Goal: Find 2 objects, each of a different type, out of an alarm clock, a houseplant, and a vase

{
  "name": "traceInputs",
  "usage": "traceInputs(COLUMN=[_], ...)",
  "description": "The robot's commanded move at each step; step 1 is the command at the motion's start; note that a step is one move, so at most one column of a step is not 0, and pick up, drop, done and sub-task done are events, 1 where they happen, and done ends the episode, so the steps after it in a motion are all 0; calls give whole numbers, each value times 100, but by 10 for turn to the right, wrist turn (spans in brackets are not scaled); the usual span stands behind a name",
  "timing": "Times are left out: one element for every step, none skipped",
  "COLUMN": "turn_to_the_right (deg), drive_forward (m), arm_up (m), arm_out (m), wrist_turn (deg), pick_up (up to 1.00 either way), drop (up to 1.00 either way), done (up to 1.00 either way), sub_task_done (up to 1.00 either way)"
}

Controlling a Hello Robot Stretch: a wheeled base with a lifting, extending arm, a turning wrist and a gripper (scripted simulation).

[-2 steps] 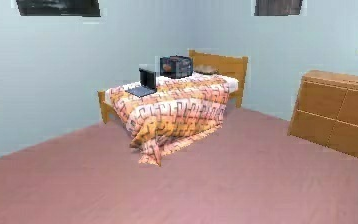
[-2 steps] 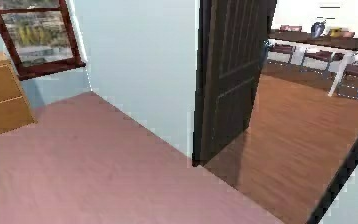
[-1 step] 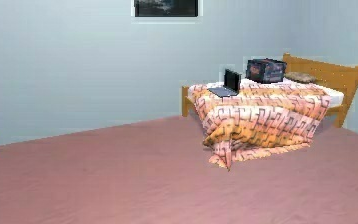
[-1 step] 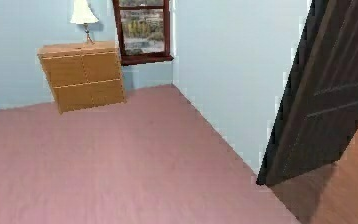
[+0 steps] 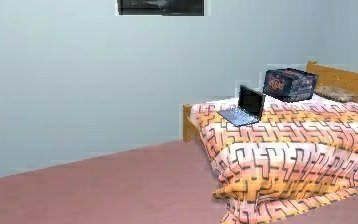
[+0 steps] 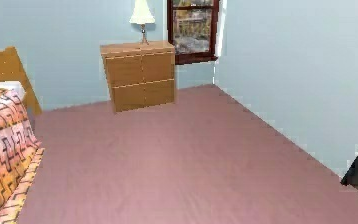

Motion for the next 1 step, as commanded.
traceInputs(turn_to_the_right=[-240], drive_forward=[0], arm_up=[0], arm_out=[0], wrist_turn=[0], pick_up=[0], drop=[0], done=[0], sub_task_done=[0])
